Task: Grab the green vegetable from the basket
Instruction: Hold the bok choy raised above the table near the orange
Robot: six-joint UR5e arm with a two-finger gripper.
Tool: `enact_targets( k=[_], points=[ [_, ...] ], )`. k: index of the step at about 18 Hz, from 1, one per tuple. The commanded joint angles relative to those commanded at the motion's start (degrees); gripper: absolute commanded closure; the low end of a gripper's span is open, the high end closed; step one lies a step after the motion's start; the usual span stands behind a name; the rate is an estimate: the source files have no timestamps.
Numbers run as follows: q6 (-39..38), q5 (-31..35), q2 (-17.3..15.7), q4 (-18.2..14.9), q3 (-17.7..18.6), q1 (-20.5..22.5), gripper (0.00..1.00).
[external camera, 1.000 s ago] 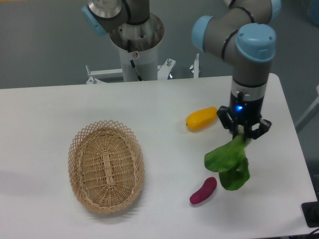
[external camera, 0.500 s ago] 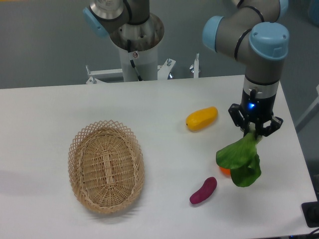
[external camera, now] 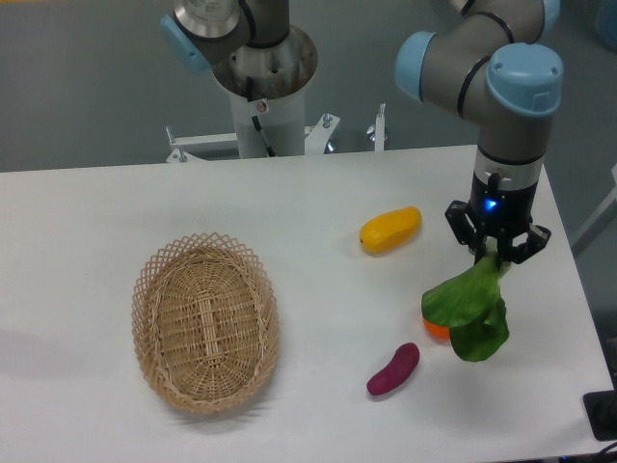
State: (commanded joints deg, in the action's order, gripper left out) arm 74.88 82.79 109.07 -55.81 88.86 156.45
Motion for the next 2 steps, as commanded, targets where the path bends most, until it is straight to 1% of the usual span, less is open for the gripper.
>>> enact_targets(
  k=[2],
  points=[
    [0.0, 0.0, 0.0, 0.09, 0.09, 0.0, 0.69]
  ],
)
